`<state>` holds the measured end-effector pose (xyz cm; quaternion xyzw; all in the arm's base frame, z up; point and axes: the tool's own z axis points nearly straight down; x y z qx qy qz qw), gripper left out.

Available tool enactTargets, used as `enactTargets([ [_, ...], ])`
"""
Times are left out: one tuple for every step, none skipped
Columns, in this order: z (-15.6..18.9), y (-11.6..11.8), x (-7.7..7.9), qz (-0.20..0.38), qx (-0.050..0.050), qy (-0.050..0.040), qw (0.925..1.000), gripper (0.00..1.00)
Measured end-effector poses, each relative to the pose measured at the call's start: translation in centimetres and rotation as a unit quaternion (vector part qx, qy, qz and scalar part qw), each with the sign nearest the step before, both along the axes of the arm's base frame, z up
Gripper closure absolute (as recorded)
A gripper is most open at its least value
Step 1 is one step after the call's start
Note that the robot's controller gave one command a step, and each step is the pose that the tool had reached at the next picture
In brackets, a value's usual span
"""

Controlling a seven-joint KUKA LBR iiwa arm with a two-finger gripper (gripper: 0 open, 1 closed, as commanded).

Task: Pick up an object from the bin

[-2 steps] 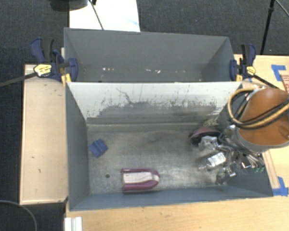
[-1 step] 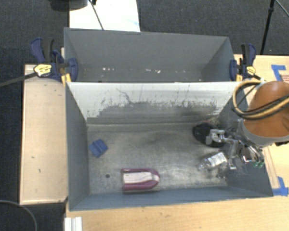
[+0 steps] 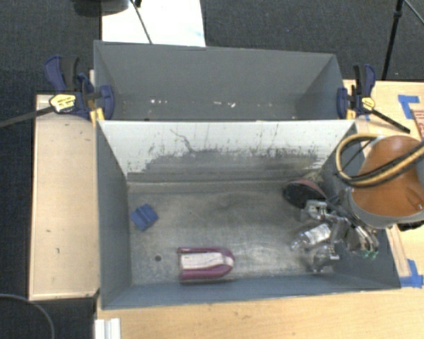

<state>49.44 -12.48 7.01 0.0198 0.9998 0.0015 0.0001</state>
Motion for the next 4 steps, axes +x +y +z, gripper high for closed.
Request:
enactTargets([
  [0.1, 0.0, 0.1, 0.004, -0.001, -0.0004, 1.0000, 0.00],
  [0.1, 0.0, 0.1, 0.006, -0.002, -0.0005, 1.0000, 1.00],
  [8.9, 0.0, 0.3, 0.009, -0.003, -0.0046, 0.9999, 1.00],
  [9.5, -0.1, 0.4, 0.011, -0.002, -0.0024, 0.9999, 1.00],
])
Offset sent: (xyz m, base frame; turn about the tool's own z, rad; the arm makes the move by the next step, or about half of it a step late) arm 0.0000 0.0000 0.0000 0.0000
